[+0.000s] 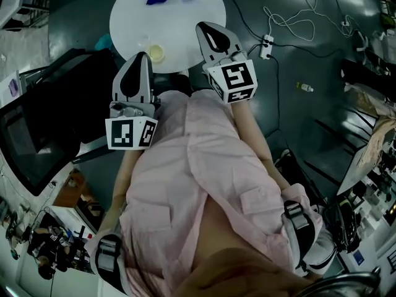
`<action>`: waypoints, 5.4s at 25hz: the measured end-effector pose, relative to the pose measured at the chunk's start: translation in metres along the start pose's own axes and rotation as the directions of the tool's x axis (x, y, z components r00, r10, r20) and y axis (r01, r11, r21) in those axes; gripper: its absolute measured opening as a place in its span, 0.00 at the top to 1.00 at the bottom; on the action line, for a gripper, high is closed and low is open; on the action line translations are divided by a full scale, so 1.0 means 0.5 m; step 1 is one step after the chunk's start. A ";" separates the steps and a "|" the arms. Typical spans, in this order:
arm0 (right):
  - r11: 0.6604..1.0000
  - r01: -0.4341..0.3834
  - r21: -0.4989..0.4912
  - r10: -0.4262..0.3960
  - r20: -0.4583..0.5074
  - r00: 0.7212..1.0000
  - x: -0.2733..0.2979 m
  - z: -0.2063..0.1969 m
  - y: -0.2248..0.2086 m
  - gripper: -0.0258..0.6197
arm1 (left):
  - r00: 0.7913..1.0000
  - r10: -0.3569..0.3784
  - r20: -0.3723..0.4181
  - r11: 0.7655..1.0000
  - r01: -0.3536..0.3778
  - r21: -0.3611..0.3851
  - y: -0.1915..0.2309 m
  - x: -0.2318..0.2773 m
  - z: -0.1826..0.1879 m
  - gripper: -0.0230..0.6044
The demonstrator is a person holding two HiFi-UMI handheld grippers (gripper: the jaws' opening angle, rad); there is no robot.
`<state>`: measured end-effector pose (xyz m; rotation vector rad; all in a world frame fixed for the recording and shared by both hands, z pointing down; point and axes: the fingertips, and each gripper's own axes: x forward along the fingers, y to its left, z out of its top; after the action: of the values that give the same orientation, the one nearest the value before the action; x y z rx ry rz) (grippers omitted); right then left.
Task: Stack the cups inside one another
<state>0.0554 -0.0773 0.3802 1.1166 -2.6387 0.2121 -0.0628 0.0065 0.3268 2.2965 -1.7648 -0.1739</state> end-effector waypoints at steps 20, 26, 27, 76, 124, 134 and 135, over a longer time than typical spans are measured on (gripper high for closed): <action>0.966 0.129 0.224 -0.181 0.233 0.955 -0.221 0.082 -0.075 0.91 | 0.997 -0.079 -0.011 0.997 0.079 0.007 -0.058 0.017 -0.005 0.94; 0.958 0.147 0.246 -0.204 0.222 0.953 -0.238 0.052 -0.070 0.91 | 0.995 -0.099 -0.003 0.995 0.099 0.014 -0.066 0.023 -0.001 0.94; 0.958 0.149 0.245 -0.205 0.220 0.954 -0.238 0.050 -0.070 0.91 | 0.995 -0.099 0.000 0.995 0.098 0.015 -0.065 0.025 0.000 0.94; 0.974 0.100 0.201 -0.136 0.176 0.975 -0.206 0.043 -0.026 0.91 | 0.997 -0.079 0.025 0.997 0.080 -0.009 -0.042 0.004 0.000 0.94; 0.976 -0.072 0.204 0.188 -0.637 0.748 0.226 -0.388 0.203 0.76 | 0.997 0.008 -0.074 0.992 -0.017 -0.126 0.248 0.025 0.030 0.94; 0.971 -0.045 0.235 0.213 -0.761 0.612 0.222 -0.496 0.195 0.78 | 0.994 0.056 -0.097 0.987 -0.070 -0.146 0.270 0.019 0.028 0.94; 0.974 -0.042 0.224 0.203 -0.771 0.603 0.220 -0.500 0.192 0.86 | 0.993 0.060 -0.099 0.986 -0.074 -0.148 0.271 0.018 0.026 0.94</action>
<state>-0.0404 -0.0265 0.6485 0.6354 -1.8830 0.7984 -0.1903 -0.0366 0.3499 2.1018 -1.7172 -0.1777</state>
